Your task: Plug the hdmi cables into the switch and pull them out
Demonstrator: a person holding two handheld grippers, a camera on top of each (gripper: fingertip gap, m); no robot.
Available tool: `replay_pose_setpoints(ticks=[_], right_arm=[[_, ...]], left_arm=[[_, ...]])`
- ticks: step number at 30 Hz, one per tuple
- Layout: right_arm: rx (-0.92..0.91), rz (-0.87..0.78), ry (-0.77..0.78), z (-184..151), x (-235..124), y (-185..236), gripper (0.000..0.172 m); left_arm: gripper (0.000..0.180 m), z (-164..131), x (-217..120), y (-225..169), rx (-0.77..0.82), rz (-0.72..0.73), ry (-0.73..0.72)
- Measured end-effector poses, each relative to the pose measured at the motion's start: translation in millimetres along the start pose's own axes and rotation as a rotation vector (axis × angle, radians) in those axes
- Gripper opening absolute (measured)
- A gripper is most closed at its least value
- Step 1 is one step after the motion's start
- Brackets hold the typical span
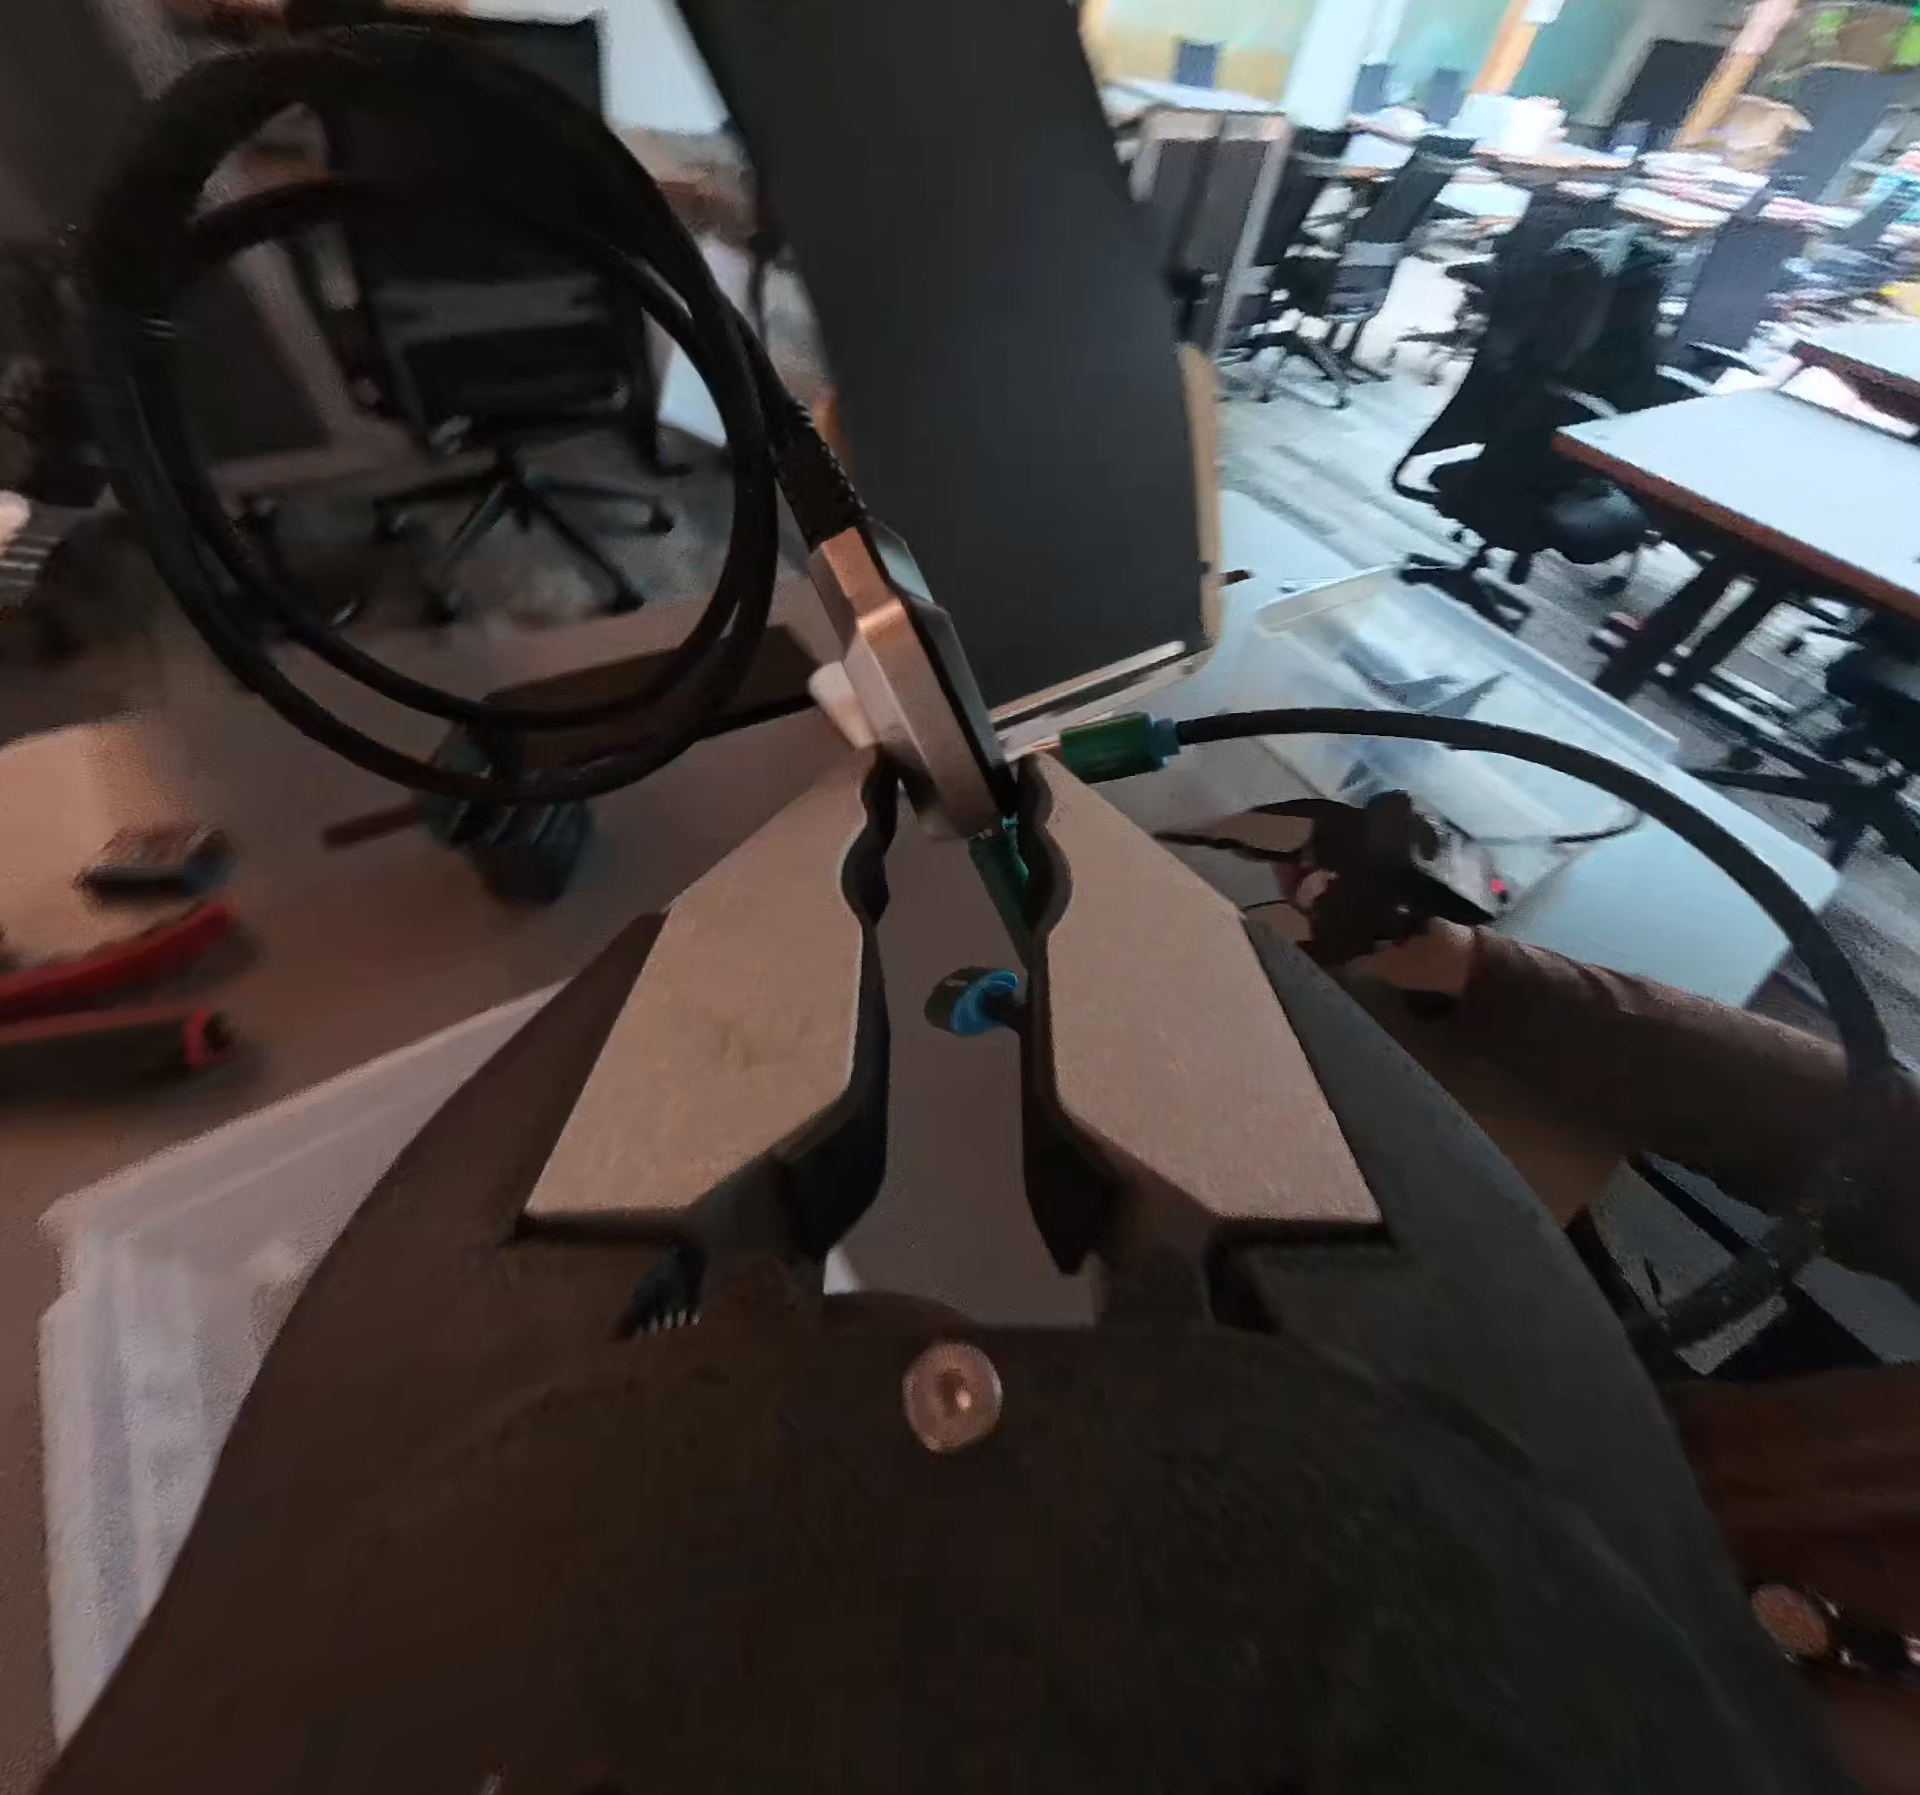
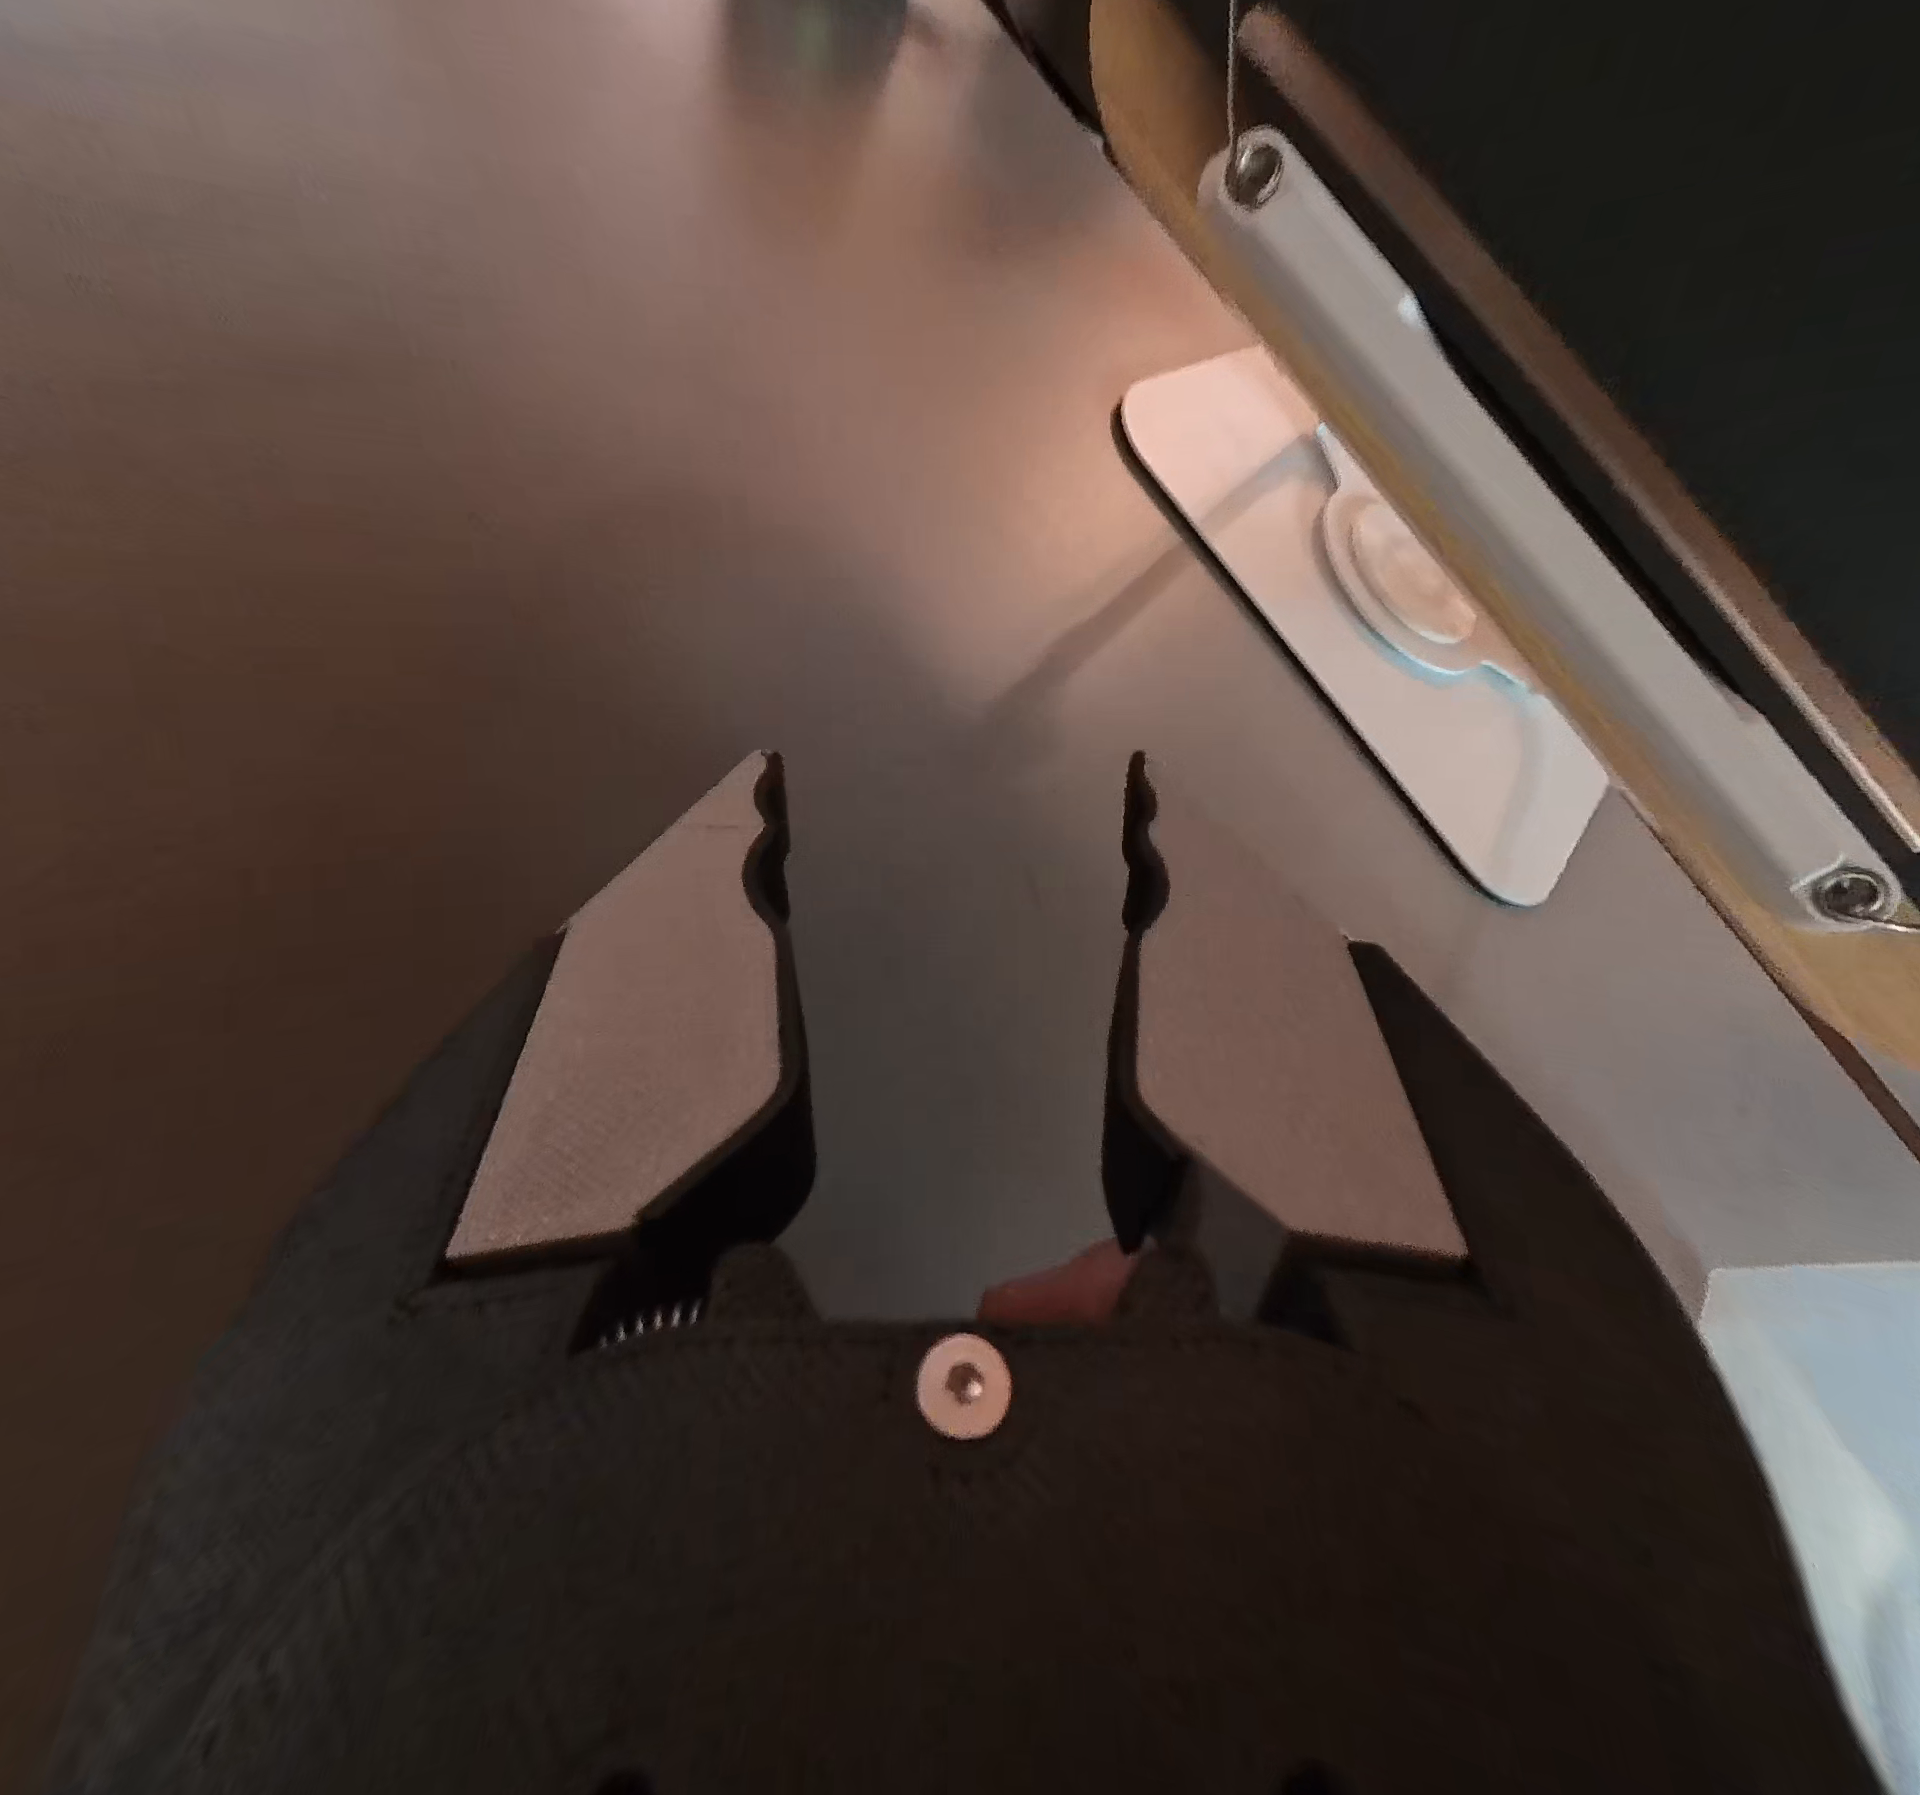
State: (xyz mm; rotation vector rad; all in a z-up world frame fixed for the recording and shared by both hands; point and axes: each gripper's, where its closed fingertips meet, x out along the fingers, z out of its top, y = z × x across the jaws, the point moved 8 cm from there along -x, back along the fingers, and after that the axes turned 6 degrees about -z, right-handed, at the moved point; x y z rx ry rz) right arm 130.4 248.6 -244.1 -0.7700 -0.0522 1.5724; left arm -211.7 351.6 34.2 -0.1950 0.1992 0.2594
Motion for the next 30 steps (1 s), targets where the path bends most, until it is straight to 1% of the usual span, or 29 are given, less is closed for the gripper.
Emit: replay_pose_setpoints(ticks=[2, 4, 8, 11, 13, 14, 15, 17, 18, 19, 21, 22, 25, 27, 29, 30], right_arm=[[0.029, 0.03, -0.081, 8.7, -7.6, -0.7, 0.063], [0.073, 0.083, -0.198, 21.6, -20.3, -1.6, 0.063], [0.188, 0.244, -0.427, 42.8, -49.7, -5.7, 0.061], [0.28, 0.383, -0.548, 46.7, -65.6, -12.3, 0.05], [0.359, 0.452, -0.611, 46.7, -72.1, -19.7, 0.046], [0.397, 0.494, -0.634, 46.0, -74.3, -22.9, 0.041], [0.431, 0.557, -0.66, 45.6, -76.7, -24.8, 0.039], [0.485, 0.732, -0.706, 45.7, -82.2, -24.8, 0.037], [0.513, 0.797, -0.717, 45.7, -83.6, -25.0, 0.037], [0.537, 0.82, -0.706, 44.9, -81.6, -25.3, 0.037], [0.554, 0.792, -0.648, 41.4, -72.6, -24.9, 0.038], [0.559, 0.813, -0.667, 40.7, -72.9, -24.2, 0.033], [0.576, 0.89, -0.673, 40.4, -73.8, -20.6, 0.033], [0.536, 0.918, -0.658, 40.3, -73.6, -13.8, 0.025], [0.435, 0.865, -0.631, 40.7, -74.2, -9.3, 0.023], [0.399, 0.821, -0.643, 41.2, -76.6, -10.0, 0.024]], left_arm=[[0.021, -3.7, 15.1, -30.7, 0.069, -0.073, -0.035], [0.021, -17.6, 35.5, -58.0, 0.099, -0.168, -0.081], [0.021, -69.9, 85.6, -94.1, 0.052, -0.331, -0.156], [0.02, -115.1, 121.7, -99.1, -0.041, -0.388, -0.197], [0.02, -140.9, 141.7, -92.5, -0.108, -0.413, -0.229], [0.021, -151.8, 150.6, -88.4, -0.136, -0.441, -0.249], [0.021, -161.1, 158.9, -84.2, -0.163, -0.468, -0.272], [0.021, -175.3, 174.5, -74.8, -0.202, -0.473, -0.306], [0.021, -180.5, 181.9, -70.6, -0.219, -0.471, -0.31], [0.021, -183.8, 188.4, -68.6, -0.237, -0.485, -0.311], [0.021, -183.8, 196.3, -71.5, -0.254, -0.526, -0.304], [0.021, -183.7, 198.7, -74.5, -0.232, -0.537, -0.288], [0.021, -193.3, 205.4, -80.2, -0.19, -0.56, -0.201], [0.021, -199.4, 207.9, -84.2, -0.138, -0.535, -0.152], [0.022, -202.5, 208.0, -89.2, -0.079, -0.507, -0.14], [0.022, -203.7, 207.6, -90.7, -0.063, -0.487, -0.147]])
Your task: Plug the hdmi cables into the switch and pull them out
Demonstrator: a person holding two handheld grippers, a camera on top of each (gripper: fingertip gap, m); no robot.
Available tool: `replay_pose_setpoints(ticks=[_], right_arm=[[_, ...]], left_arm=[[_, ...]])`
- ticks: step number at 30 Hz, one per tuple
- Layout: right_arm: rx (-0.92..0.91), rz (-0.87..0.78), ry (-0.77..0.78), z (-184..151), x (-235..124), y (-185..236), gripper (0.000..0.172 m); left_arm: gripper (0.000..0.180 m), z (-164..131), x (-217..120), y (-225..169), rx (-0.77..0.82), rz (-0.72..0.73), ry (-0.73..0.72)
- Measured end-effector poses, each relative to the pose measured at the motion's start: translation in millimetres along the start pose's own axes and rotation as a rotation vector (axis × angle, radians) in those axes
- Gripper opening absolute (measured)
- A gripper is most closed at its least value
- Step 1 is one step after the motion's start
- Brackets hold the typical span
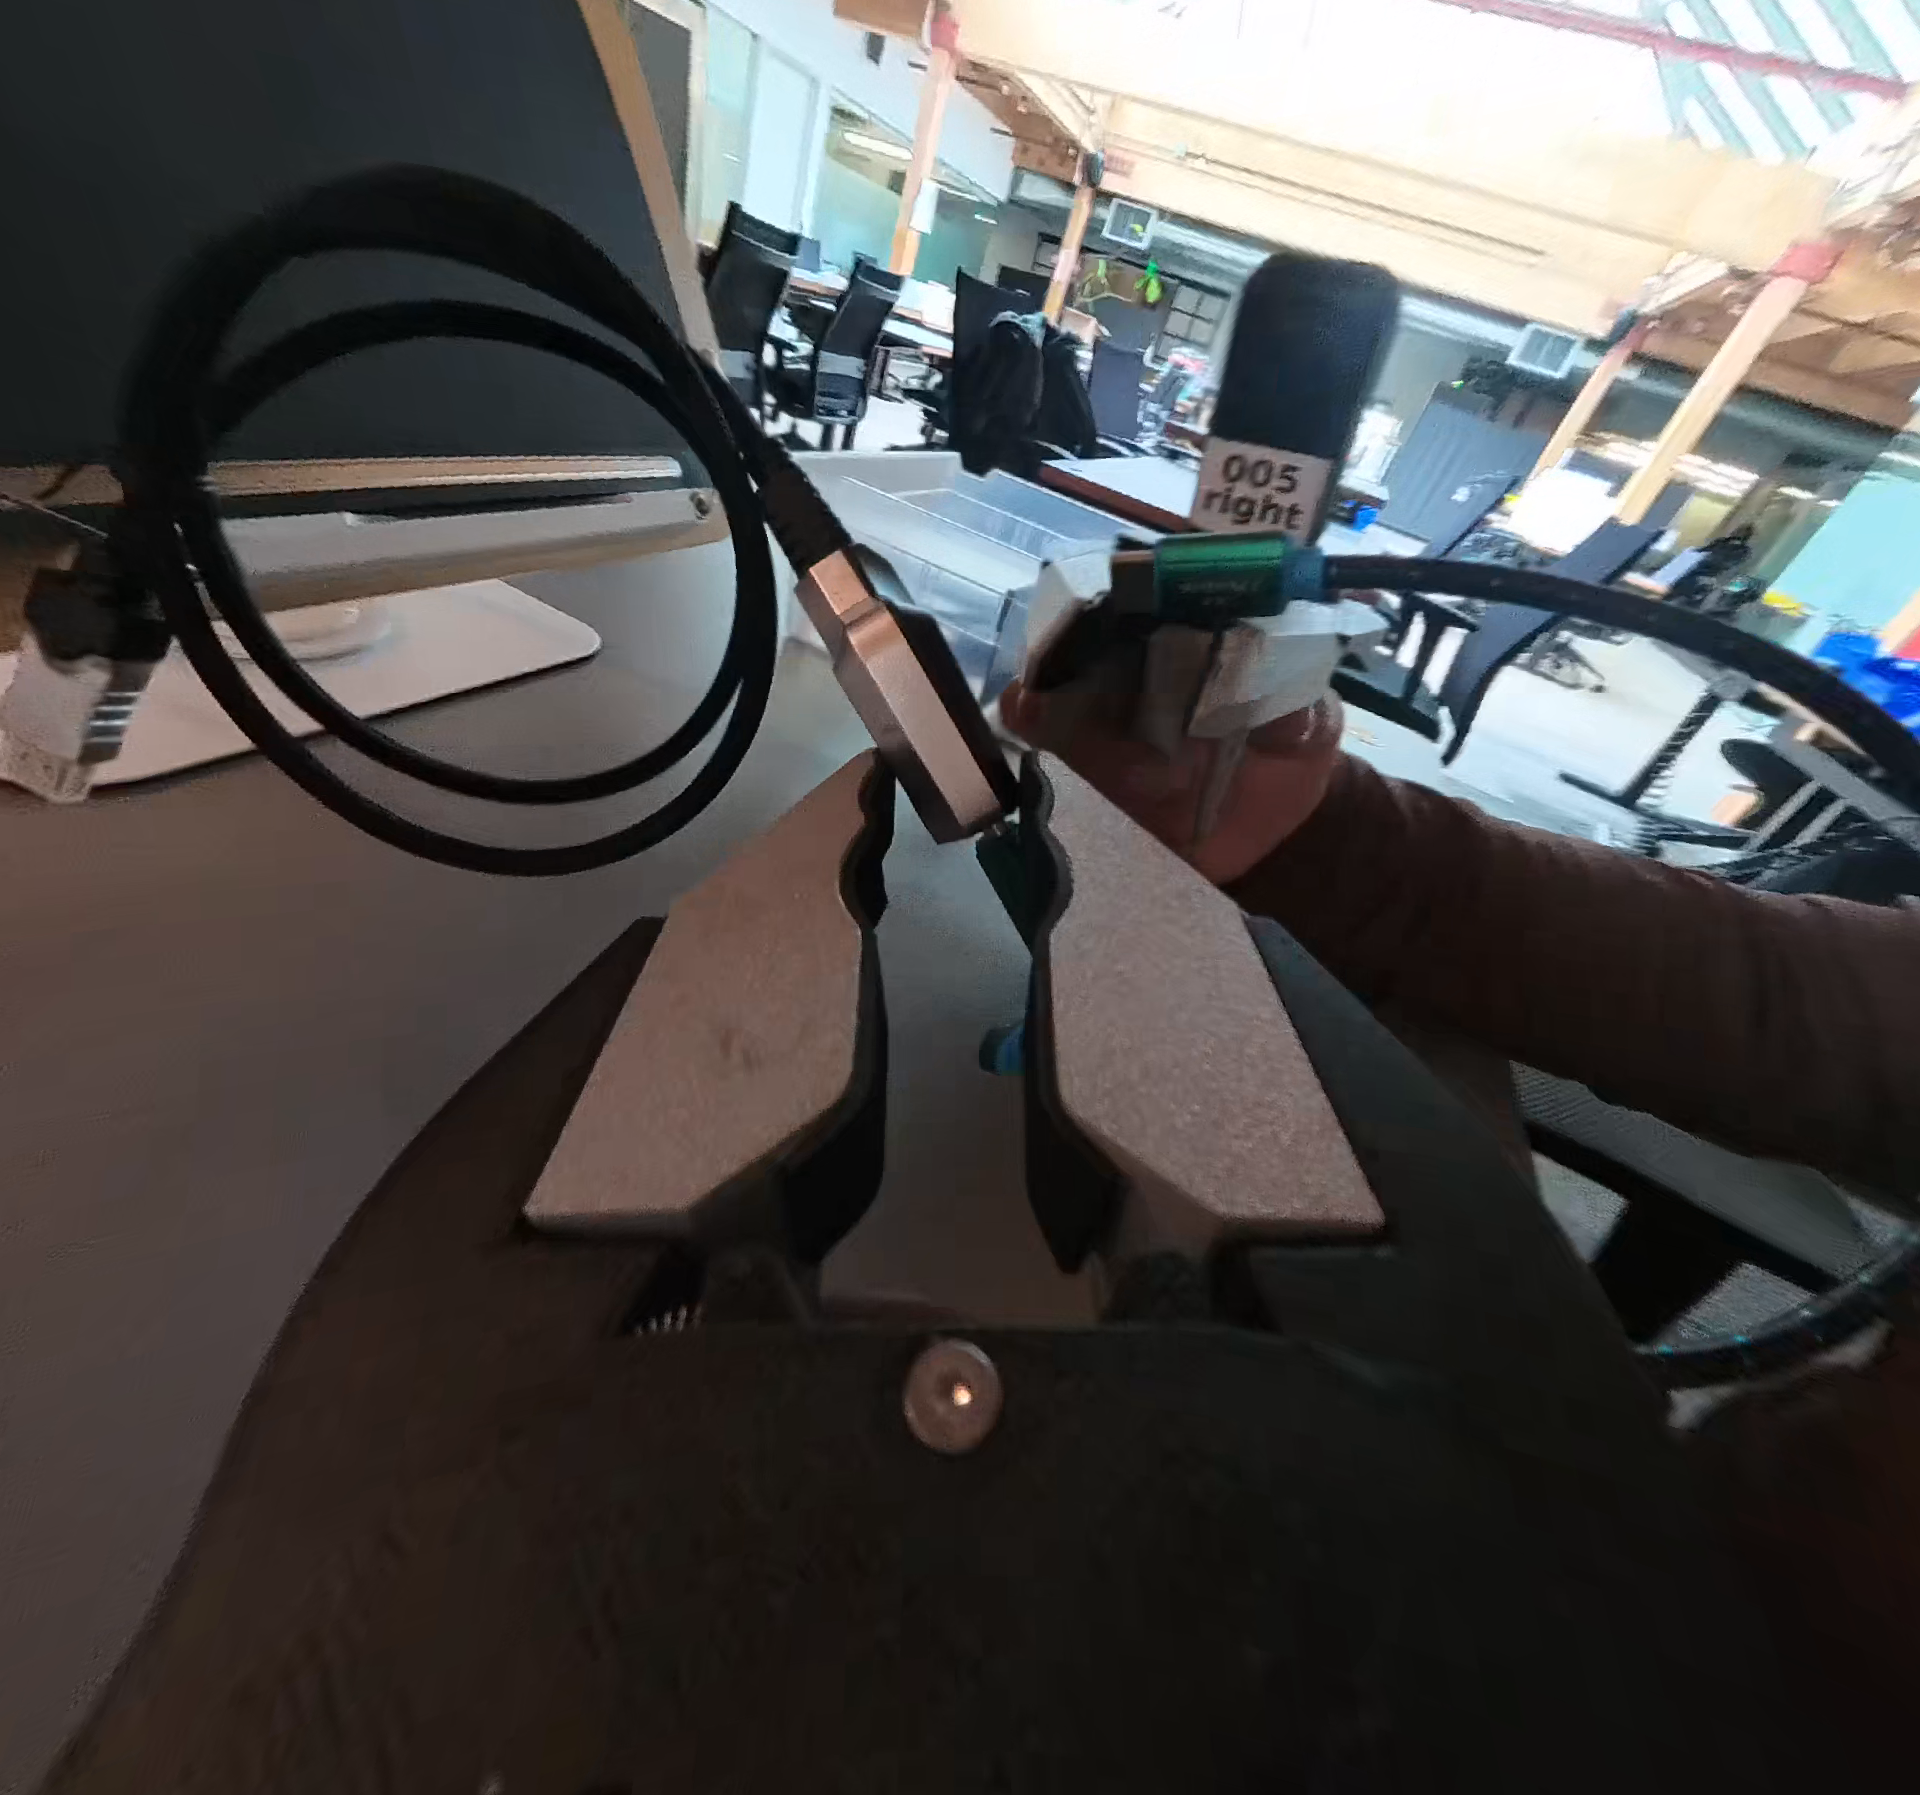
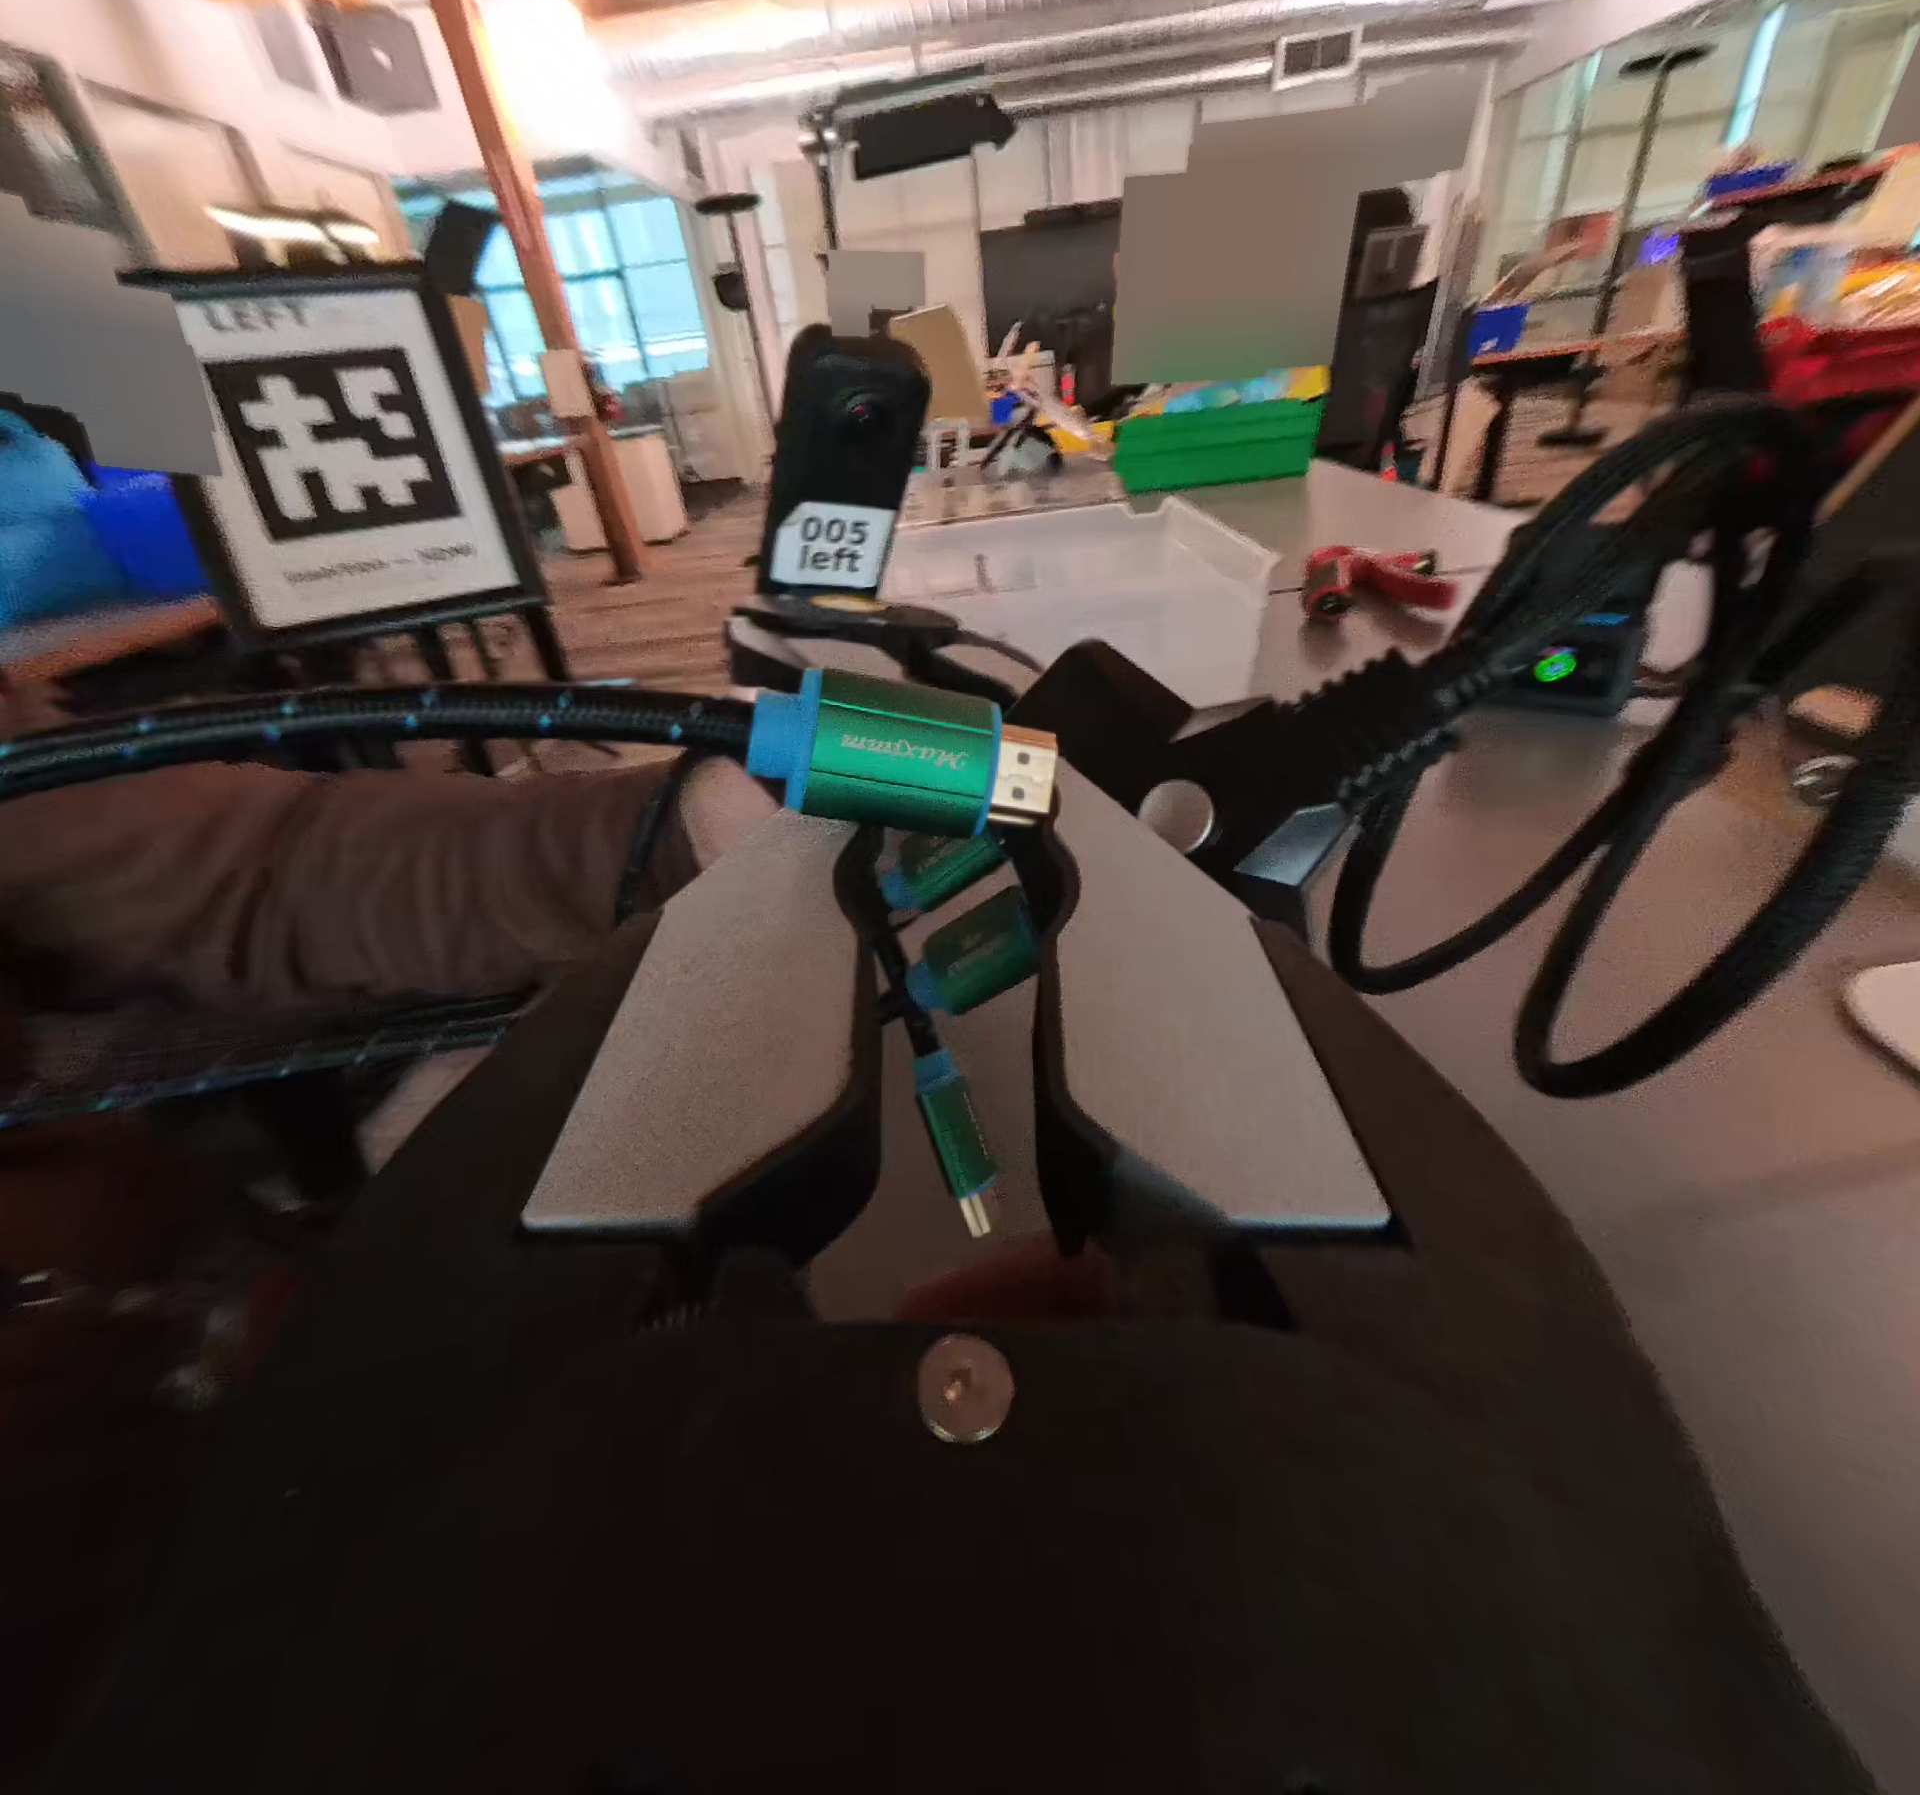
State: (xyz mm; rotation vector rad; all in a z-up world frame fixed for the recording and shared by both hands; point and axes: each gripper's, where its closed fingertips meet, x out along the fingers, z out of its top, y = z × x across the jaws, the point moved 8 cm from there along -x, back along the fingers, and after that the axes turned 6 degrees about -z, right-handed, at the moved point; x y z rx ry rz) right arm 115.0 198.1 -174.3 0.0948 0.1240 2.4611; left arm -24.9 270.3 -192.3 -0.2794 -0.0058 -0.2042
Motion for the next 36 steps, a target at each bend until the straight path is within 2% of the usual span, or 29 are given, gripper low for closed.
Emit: replay_pose_setpoints(ticks=[3, 7, 9, 13, 15, 16, 19, 24, 29, 33, 36], right_arm=[[-0.048, -0.134, -0.054, 4.6, -7.4, -3.2, 0.034], [0.035, -0.348, -0.028, -1.8, -13.4, -23.8, 0.07], [0.037, -0.388, -0.015, -4.0, -15.6, -27.3, 0.078], [0.125, -0.308, -0.043, -2.4, -13.2, -22.4, 0.076], [0.21, -0.161, -0.063, -3.1, -7.0, -13.4, 0.058], [0.261, -0.121, -0.053, -5.1, -3.3, -11.5, 0.062], [0.297, -0.109, -0.062, -8.8, -3.9, -15.8, 0.053], [0.445, 0.048, -0.119, -2.7, -8.8, -15.7, 0.032], [0.47, 0.055, -0.104, -2.4, -9.2, -15.7, 0.031], [0.55, 0.135, -0.112, -2.8, -10.6, -16.8, 0.041], [0.543, 0.218, -0.029, -10.6, -3.1, -8.8, 0.035]], left_arm=[[0.022, -0.9, -2.5, -1.6, 0.033, 0.035, -0.021], [0.022, 3.2, -8.2, 1.7, 0.067, 0.075, -0.099], [0.022, 7.7, -13.3, -0.5, 0.102, 0.08, -0.156], [0.021, 13.0, -16.0, -9.5, 0.125, 0.011, -0.269], [0.022, 9.3, -8.9, -14.8, 0.136, -0.024, -0.249], [0.022, 6.4, -4.1, -17.3, 0.149, -0.029, -0.227], [0.022, 3.3, 2.4, -19.2, 0.159, -0.04, -0.218], [0.022, 5.3, 0.0, -20.5, 0.13, -0.121, -0.27], [0.022, 3.6, 0.4, -18.8, 0.14, -0.138, -0.285], [0.021, 2.3, 3.5, -16.5, 0.121, -0.155, -0.285], [0.022, 0.3, 8.4, -19.5, 0.121, -0.172, -0.264]])
